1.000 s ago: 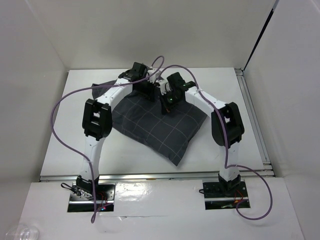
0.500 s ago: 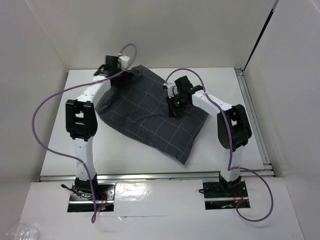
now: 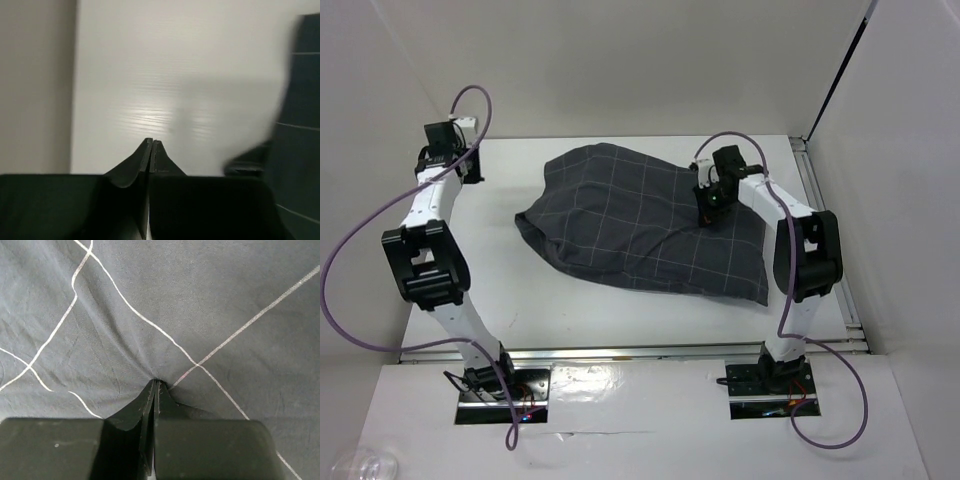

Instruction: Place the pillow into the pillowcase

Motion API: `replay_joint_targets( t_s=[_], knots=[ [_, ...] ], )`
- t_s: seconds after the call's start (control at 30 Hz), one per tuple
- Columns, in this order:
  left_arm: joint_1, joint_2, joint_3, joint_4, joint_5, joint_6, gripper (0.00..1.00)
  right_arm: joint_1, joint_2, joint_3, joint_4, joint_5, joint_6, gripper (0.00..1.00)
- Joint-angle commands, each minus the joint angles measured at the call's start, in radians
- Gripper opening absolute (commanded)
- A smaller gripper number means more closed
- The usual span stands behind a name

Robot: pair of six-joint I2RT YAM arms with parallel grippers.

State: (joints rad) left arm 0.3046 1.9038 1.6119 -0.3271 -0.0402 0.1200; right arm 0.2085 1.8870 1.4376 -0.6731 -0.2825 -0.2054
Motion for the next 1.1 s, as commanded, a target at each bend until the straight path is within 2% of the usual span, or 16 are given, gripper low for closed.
replay_joint_targets(
  t_s=[0.0,0.03,0.1,0.13,0.17,0.2,0.23,0.27,0.37,0.47,0.5,0.53,0.67,0.73,0.9,1.07],
  knots=[
    [-0.047,-0.129,-0.007,-0.057,0.294,-0.026,0.15,-0.015,-0.020,0.024,0.004,0.063,-0.023,0.00],
    [-0.073,-0.140,0.026,-0.100,0.339,-0.008,0.30,-0.015,-0.020,0.047,0.030,0.063,-0.008,0.00],
    [-0.108,-0.150,0.042,-0.179,0.427,0.024,0.42,-0.024,-0.043,0.072,0.067,0.019,0.006,0.00],
    [-0.125,-0.163,0.042,-0.197,0.451,0.038,0.47,-0.034,-0.058,0.072,0.096,0.019,0.035,0.08],
    [-0.163,-0.189,0.025,-0.240,0.470,0.038,0.56,-0.034,-0.099,0.072,0.175,0.010,0.050,0.17],
    [-0.209,-0.210,0.004,-0.240,0.436,0.026,0.60,-0.034,-0.123,0.057,0.270,0.009,0.070,0.35],
    [-0.235,-0.256,-0.044,-0.219,0.392,0.008,0.64,-0.034,-0.162,0.026,0.324,0.028,0.070,0.41],
    [-0.257,-0.281,-0.072,-0.205,0.288,-0.018,0.65,-0.034,-0.173,0.015,0.364,0.058,0.081,0.46],
    [-0.323,-0.382,-0.177,-0.135,0.229,-0.066,0.65,-0.034,-0.132,0.058,0.389,0.087,0.081,0.48],
    [-0.344,-0.411,-0.196,-0.135,0.337,-0.075,0.70,-0.046,-0.092,0.122,0.351,0.073,0.090,0.51],
    [-0.360,-0.423,-0.196,-0.135,0.356,-0.094,0.80,-0.046,-0.092,0.135,0.351,0.031,0.104,0.54],
    [-0.380,-0.423,-0.182,-0.150,0.356,-0.106,0.85,-0.046,-0.104,0.135,0.351,0.001,0.115,0.62],
    [-0.401,-0.361,-0.081,-0.223,0.344,-0.160,0.98,-0.055,-0.147,0.178,0.302,-0.087,0.185,0.76],
    [-0.410,-0.350,-0.081,-0.224,0.329,-0.160,1.00,-0.055,-0.176,0.141,0.319,-0.087,0.185,0.79],
    [-0.432,-0.393,-0.131,-0.167,0.266,-0.160,1.00,-0.055,-0.239,0.026,0.354,0.074,0.196,0.79],
    [-0.441,-0.422,-0.179,-0.128,0.255,-0.160,1.00,-0.075,-0.279,-0.023,0.365,0.114,0.187,0.80]
  ],
)
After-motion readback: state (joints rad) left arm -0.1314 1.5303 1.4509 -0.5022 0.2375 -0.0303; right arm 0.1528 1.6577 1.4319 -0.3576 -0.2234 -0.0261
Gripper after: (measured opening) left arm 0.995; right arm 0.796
